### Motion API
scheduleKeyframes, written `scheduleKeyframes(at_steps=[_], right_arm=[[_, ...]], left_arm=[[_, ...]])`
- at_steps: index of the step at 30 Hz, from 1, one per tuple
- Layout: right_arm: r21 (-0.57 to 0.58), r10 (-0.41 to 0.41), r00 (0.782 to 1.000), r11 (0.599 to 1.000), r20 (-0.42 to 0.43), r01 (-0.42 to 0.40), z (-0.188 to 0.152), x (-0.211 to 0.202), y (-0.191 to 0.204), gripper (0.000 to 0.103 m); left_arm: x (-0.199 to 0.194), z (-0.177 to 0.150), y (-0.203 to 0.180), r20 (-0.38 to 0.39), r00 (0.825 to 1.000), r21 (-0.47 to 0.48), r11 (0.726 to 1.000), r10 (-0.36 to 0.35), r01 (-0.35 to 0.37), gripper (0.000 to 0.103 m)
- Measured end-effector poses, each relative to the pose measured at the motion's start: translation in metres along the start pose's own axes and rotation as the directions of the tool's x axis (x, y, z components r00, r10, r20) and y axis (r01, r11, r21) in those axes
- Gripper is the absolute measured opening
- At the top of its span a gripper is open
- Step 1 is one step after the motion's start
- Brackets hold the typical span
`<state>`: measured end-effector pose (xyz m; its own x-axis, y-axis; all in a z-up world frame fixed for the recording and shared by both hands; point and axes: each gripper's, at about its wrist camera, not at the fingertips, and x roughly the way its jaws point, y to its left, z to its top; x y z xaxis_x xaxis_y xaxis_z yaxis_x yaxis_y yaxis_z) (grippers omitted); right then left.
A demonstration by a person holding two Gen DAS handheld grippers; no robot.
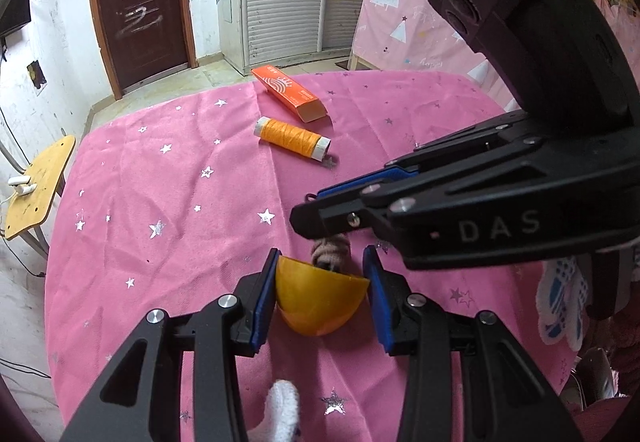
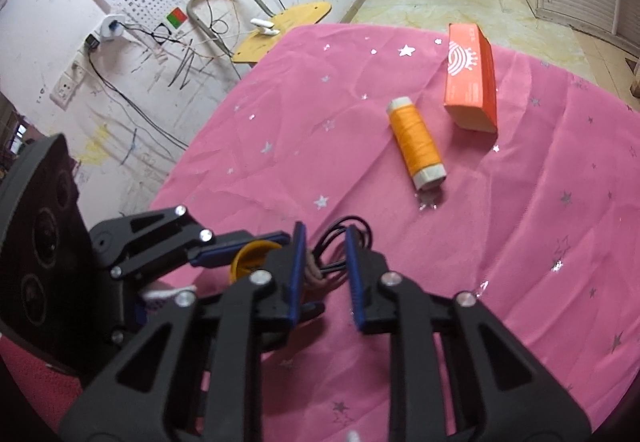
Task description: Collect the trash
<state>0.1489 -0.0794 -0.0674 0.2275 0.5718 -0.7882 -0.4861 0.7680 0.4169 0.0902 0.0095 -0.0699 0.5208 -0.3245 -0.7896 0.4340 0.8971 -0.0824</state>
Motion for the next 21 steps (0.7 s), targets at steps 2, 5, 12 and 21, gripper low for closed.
scheduleKeyframes(at_steps=[2,5,12,21], right_arm=[[0.006,-0.009,1.0,1.0,0.016,0.009,-0.001,0.0,-0.001,0.014],[0.017,-0.007,0.999,1.0,0.041,0.007,0.0,0.001,-0.001,0.012],[0.063,-0.035,0.995,0.998,0.095,0.029,-0.001,-0.012,-0.016,0.01],[0.112,-0.011,0.996,0.994,0.094,0.001,-0.006,-0.016,-0.028,0.011]], left_arm=[[-0.002,-0.002,0.001,0.0,1.0,-0.005,1.0,-0.005,0.005,0.033],[-0.005,-0.005,0.003,-0.003,1.0,-0.013,1.0,-0.01,0.01,0.033],[-0.009,-0.008,0.005,-0.004,1.0,-0.024,1.0,-0.006,0.006,0.033],[-0.012,-0.013,0.003,-0.003,1.0,-0.027,1.0,0.012,-0.012,0.033]])
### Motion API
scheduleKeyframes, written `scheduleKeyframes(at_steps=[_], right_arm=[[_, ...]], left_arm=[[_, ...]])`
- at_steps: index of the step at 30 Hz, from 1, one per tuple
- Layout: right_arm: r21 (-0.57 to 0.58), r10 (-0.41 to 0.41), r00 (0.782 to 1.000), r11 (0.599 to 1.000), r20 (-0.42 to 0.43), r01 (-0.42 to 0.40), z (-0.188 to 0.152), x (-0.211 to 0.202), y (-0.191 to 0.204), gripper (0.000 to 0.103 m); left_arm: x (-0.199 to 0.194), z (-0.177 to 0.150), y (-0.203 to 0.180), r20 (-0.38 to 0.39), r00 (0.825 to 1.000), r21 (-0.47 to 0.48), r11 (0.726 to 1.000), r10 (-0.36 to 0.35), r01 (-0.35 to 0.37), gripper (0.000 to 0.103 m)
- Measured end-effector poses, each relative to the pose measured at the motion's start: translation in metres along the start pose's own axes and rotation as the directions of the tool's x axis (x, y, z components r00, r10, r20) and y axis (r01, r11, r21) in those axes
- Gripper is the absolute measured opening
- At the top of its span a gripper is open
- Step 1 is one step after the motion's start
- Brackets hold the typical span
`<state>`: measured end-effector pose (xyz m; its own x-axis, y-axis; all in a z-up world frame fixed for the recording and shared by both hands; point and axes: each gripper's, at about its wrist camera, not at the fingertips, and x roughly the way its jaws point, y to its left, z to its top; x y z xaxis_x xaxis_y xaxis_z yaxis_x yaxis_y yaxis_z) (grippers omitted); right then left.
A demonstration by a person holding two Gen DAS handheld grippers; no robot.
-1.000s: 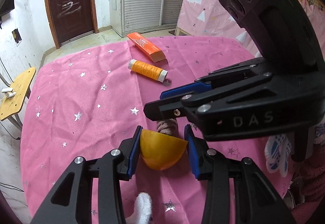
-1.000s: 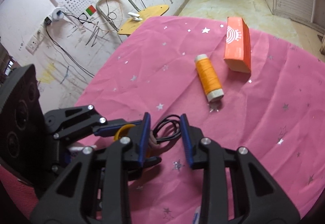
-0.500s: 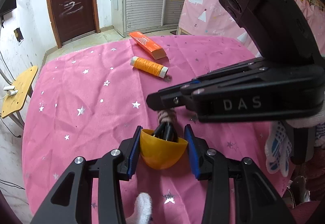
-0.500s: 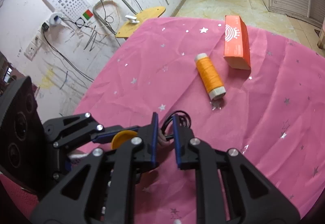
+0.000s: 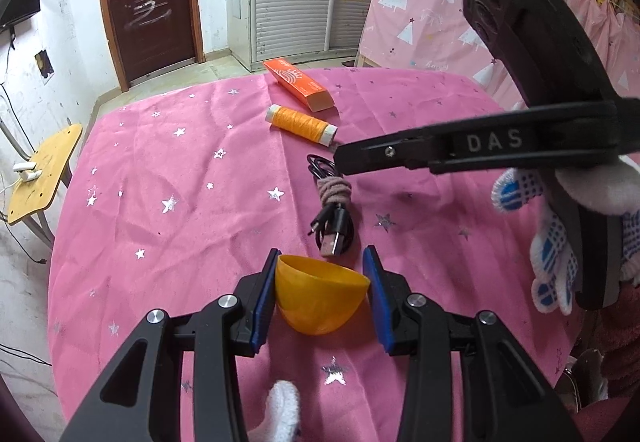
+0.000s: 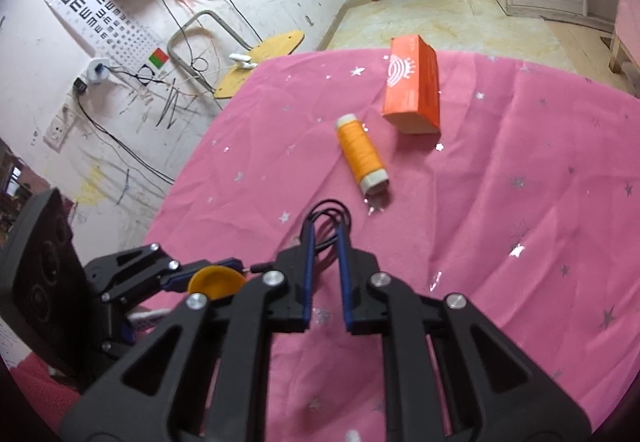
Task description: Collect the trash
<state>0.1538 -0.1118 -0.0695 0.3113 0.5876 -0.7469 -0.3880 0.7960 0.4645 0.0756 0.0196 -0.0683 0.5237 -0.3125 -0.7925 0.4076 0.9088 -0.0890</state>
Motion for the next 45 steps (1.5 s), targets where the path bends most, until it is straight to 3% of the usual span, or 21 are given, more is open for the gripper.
scheduleKeyframes(at_steps=[3,5,7,9,15,17,19,23,26,34,41,44,45], right_arm=[[-0.007,0.0,1.0,1.0,-0.009,-0.001,-0.001,0.002,0.004,0.011],[-0.011,0.001,1.0,1.0,-0.021,-0.002,-0.001,0.004,0.006,0.019],[-0.026,-0.013,0.999,1.0,-0.033,0.012,-0.003,0.008,0.01,0.047],[-0.042,-0.011,0.999,0.999,-0.036,0.009,-0.004,0.009,0.017,0.054],[-0.11,-0.083,0.996,0.991,-0.041,0.078,-0.006,0.015,0.036,0.054],[-0.152,-0.129,0.991,0.981,-0.041,0.122,-0.008,0.018,0.044,0.046],[-0.198,-0.177,0.984,0.966,-0.037,0.166,-0.011,0.021,0.052,0.03],[-0.233,-0.217,0.976,0.95,-0.007,0.21,-0.016,0.021,0.057,0.025],[-0.212,-0.207,0.978,0.955,0.022,0.206,-0.017,0.017,0.054,0.013],[-0.182,-0.186,0.978,0.963,0.09,0.199,-0.024,-0.007,0.046,0.011],[-0.158,-0.13,0.987,0.977,0.091,0.143,-0.026,-0.014,0.038,0.012],[-0.172,-0.134,0.988,0.974,0.077,0.146,-0.026,-0.009,0.041,0.018],[-0.181,-0.134,0.989,0.973,0.068,0.144,-0.027,-0.006,0.044,0.026]], left_arm=[[-0.003,-0.004,-0.002,-0.001,1.0,-0.001,1.0,-0.006,0.006,0.033],[-0.004,-0.006,-0.002,0.0,1.0,-0.006,1.0,-0.01,0.01,0.033],[-0.005,-0.008,0.0,0.0,1.0,-0.012,1.0,-0.012,0.012,0.033],[-0.007,-0.012,0.001,0.003,1.0,-0.018,1.0,-0.014,0.014,0.033],[-0.011,-0.017,0.004,0.011,1.0,-0.035,0.999,-0.023,0.023,0.033],[-0.013,-0.02,0.003,0.014,1.0,-0.036,0.999,-0.025,0.025,0.033],[-0.015,-0.023,0.004,0.017,0.999,-0.042,0.999,-0.03,0.03,0.033],[-0.018,-0.026,0.006,0.021,0.999,-0.052,0.998,-0.031,0.032,0.033],[-0.019,-0.027,0.007,0.021,0.999,-0.058,0.998,-0.031,0.032,0.033],[-0.021,-0.018,0.002,0.03,0.999,-0.07,0.997,-0.02,0.022,0.033],[-0.028,-0.011,-0.006,0.051,0.999,-0.068,0.998,-0.008,0.012,0.033],[-0.031,-0.012,-0.004,0.054,0.999,-0.072,0.997,-0.001,0.005,0.033],[-0.032,-0.013,-0.002,0.054,0.999,-0.075,0.997,0.001,0.003,0.033]])
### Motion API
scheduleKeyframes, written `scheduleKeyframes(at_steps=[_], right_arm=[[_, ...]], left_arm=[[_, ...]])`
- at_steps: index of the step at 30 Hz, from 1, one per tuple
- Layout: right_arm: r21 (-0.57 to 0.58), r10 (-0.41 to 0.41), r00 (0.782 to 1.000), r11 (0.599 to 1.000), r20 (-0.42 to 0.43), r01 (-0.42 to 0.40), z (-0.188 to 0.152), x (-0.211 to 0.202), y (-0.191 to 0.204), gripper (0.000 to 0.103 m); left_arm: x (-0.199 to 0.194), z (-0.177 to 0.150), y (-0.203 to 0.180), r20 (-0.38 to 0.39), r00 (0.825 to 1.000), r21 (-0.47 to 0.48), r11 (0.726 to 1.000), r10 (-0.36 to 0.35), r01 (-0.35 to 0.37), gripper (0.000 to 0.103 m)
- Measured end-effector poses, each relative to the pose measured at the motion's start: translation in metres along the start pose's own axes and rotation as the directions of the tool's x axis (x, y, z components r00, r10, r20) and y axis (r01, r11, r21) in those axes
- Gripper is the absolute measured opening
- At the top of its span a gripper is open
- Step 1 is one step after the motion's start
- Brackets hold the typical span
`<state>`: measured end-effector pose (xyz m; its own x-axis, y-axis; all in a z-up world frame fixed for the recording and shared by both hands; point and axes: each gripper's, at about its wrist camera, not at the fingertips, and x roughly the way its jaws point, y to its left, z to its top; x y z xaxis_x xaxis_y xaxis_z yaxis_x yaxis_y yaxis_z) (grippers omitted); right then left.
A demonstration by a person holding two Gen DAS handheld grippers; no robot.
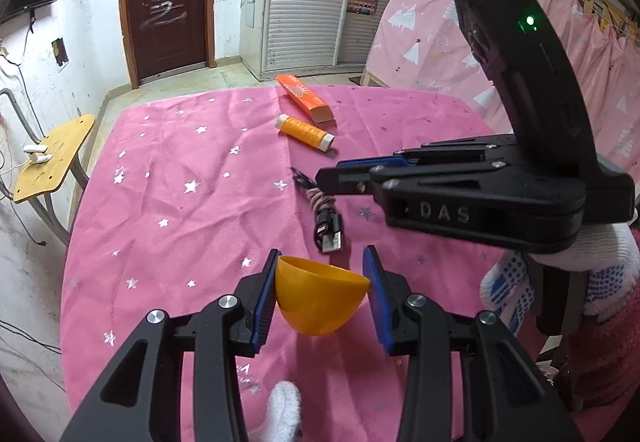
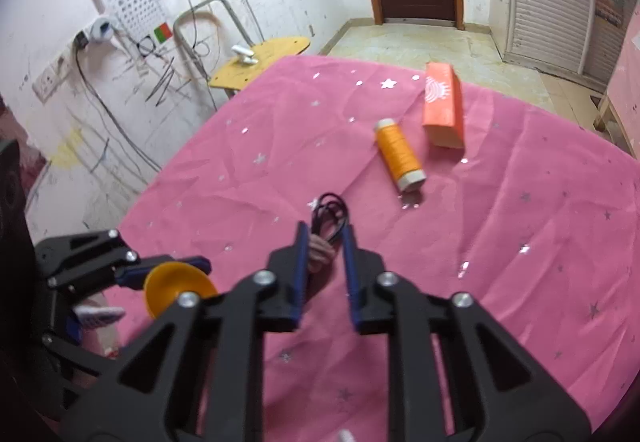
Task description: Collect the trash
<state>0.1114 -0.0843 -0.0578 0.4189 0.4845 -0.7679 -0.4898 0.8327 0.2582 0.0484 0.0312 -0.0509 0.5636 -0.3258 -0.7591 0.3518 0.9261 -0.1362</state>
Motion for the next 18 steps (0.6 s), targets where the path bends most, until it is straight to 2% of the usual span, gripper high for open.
scheduleKeyframes(at_steps=[1,4,7,10,11,12,13,18], right_arm=[[-0.009,0.0,1.0,1.0,-0.008,0.0,0.0,0.003,0.004,0.036],[-0.041,-0.029,0.999,0.999,-0.027,0.028,-0.003,0.01,0.011,0.043],[-0.053,-0.033,0.998,0.998,-0.046,0.031,-0.005,0.016,0.016,0.044],[-0.096,-0.078,0.996,0.993,-0.052,0.073,-0.005,0.021,0.024,0.043],[-0.104,-0.09,0.994,0.991,-0.054,0.084,-0.004,0.022,0.026,0.043],[-0.11,-0.098,0.994,0.99,-0.055,0.092,-0.004,0.023,0.027,0.037],[-0.117,-0.108,0.993,0.988,-0.054,0.101,-0.004,0.024,0.027,0.023],[-0.111,-0.112,0.993,0.988,-0.028,0.109,-0.005,0.023,0.026,0.017]], left_arm=[[-0.001,-0.001,0.002,-0.001,1.0,-0.004,1.0,0.002,-0.002,0.033],[-0.004,-0.005,0.008,0.001,1.0,-0.016,1.0,0.007,-0.007,0.033],[-0.006,-0.009,0.014,-0.002,1.0,-0.027,1.0,0.009,-0.009,0.033],[-0.003,-0.014,0.018,-0.008,1.0,-0.036,0.999,0.006,-0.007,0.033],[-0.003,-0.015,0.019,-0.009,1.0,-0.041,0.999,0.005,-0.005,0.033],[-0.003,-0.016,0.02,-0.009,1.0,-0.045,0.999,0.002,-0.002,0.033],[-0.003,-0.017,0.022,-0.007,1.0,-0.051,0.999,-0.001,0.001,0.033],[-0.004,-0.018,0.025,-0.004,1.0,-0.065,0.998,-0.004,0.004,0.033]])
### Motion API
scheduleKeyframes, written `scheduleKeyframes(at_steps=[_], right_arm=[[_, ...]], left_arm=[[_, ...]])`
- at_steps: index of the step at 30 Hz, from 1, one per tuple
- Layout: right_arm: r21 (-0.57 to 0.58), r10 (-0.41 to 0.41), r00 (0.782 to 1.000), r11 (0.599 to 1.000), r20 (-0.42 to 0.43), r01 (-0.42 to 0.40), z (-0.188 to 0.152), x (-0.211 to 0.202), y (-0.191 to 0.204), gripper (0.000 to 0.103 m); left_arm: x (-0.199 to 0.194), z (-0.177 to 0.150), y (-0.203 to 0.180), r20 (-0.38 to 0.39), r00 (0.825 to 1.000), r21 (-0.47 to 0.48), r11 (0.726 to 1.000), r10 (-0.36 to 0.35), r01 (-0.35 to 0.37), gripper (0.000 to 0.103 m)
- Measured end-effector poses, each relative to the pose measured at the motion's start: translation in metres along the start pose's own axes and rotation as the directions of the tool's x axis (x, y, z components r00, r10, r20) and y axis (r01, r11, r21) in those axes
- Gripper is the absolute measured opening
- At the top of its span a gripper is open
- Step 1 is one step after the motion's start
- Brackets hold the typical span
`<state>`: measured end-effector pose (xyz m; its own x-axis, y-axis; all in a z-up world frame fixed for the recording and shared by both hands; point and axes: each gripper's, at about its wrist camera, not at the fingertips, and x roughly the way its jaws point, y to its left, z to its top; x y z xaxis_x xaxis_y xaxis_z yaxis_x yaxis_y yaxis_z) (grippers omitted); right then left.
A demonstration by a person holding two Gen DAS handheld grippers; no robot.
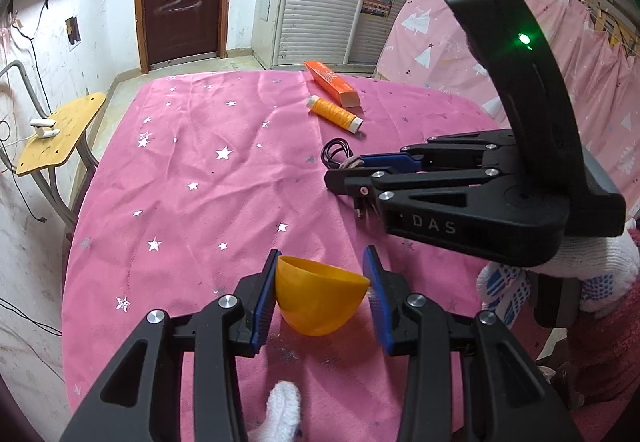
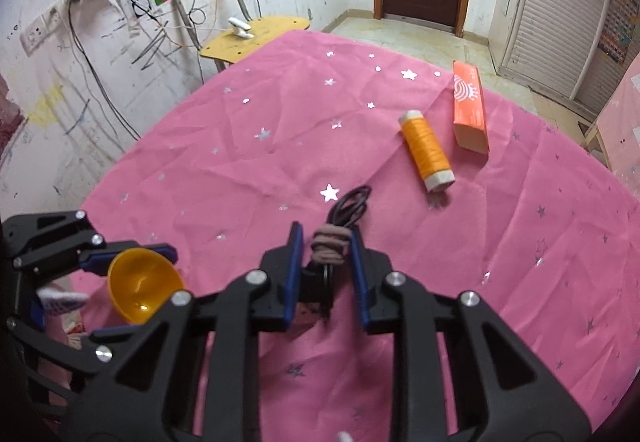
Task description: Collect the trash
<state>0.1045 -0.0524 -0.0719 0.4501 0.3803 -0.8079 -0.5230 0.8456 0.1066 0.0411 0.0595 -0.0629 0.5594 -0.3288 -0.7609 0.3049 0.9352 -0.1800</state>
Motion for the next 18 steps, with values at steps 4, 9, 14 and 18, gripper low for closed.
scheduleKeyframes(at_steps=[4,9,14,18], right_arm=[[0.017,0.005,0.999,1.0,0.033,-0.006,-0.002,-0.007,-0.002,0.015],[0.057,0.001,0.995,0.998,0.1,-0.006,-0.005,-0.026,-0.015,0.015],[0.101,-0.008,0.984,0.995,0.18,-0.011,-0.016,-0.054,-0.032,0.015],[0.151,-0.039,0.968,0.989,0.246,0.001,-0.03,-0.081,-0.051,0.015]], left_arm=[[-0.001,0.003,0.001,0.004,1.0,-0.008,1.0,0.001,-0.001,0.033],[-0.002,0.007,-0.004,0.013,1.0,-0.004,1.0,0.008,-0.008,0.033],[-0.002,0.014,-0.024,0.024,1.0,0.023,1.0,0.013,-0.013,0.033],[0.0,0.022,-0.049,0.026,1.0,0.06,0.998,0.007,-0.009,0.033]])
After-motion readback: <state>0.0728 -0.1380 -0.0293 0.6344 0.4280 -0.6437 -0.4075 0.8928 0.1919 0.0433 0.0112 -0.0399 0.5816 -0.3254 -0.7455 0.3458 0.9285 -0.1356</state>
